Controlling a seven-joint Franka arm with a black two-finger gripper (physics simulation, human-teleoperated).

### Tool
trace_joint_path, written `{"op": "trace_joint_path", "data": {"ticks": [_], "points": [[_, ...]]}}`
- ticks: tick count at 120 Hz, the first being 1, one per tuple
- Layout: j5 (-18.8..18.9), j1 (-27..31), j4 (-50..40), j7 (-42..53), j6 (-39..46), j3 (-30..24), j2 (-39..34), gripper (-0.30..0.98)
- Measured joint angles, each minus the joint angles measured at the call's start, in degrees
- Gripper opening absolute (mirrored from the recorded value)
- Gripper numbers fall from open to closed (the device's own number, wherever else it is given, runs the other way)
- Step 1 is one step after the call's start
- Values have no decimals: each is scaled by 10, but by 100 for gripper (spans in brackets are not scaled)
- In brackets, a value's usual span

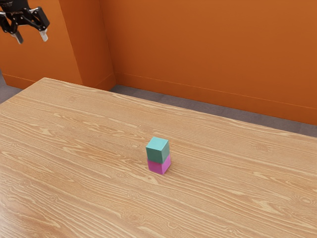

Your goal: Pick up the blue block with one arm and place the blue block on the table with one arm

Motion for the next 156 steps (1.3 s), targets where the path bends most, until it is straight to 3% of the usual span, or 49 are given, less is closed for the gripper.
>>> {"op": "trace_joint_path", "data": {"ticks": [24,31,38,44,51,60,85,107,120,139,156], "points": [[-2,-3,20,18,-12,0,-15,67],[42,-58,48,23,-15,-3,-58,67],[96,-151,59,32,-16,-4,-77,67],[120,-202,58,41,-18,-3,-81,66],[138,-222,40,43,-21,4,-69,66],[148,-204,1,43,-23,7,-51,66],[85,-156,-21,51,7,3,75,66],[41,-148,-17,57,52,-27,141,67],[33,-173,-26,60,75,-66,149,66],[29,-234,-218,62,179,-105,85,66],[30,-280,-283,42,242,-119,69,66]]}}
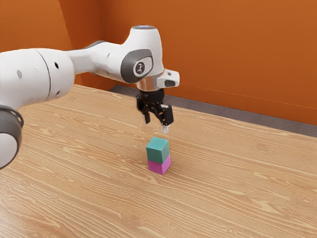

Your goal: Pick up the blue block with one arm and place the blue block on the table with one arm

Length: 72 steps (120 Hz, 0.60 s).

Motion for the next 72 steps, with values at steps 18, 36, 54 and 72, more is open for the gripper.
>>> {"op": "trace_joint_path", "data": {"ticks": [18,36,54,72], "points": [[-1,-8,-19,-44,33,-1,-2,66],[-2,-9,-48,-85,57,-1,2,67],[-3,-11,-88,-123,78,-1,-9,67],[-2,-12,-104,-152,97,-1,-9,67]]}}
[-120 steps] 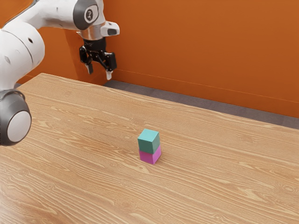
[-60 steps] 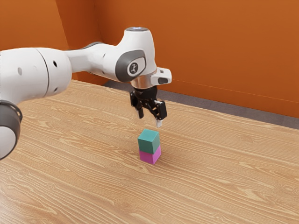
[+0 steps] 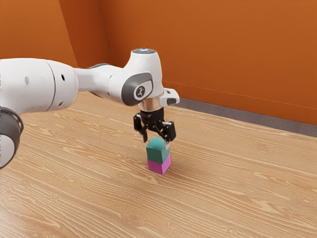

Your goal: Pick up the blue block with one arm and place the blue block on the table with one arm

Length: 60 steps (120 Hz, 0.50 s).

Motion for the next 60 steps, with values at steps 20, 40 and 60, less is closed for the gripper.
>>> {"op": "trace_joint_path", "data": {"ticks": [20,40,60], "points": [[0,0,-2,-24,16,0,11,67],[-2,1,-15,-42,32,-1,19,67],[-6,0,-21,-56,46,-1,24,67]]}}
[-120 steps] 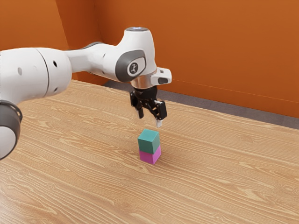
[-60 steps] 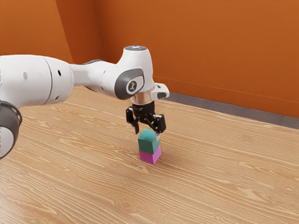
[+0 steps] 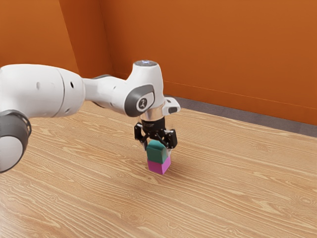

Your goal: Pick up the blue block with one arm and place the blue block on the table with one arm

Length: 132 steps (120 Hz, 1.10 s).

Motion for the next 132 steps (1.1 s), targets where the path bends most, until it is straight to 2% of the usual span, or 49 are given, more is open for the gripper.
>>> {"op": "trace_joint_path", "data": {"ticks": [70,99,119,132], "points": [[4,8,2,-5,19,1,16,66],[4,7,3,-2,26,1,17,41],[8,7,5,-2,28,1,16,37],[30,7,39,-3,26,3,12,33]]}}
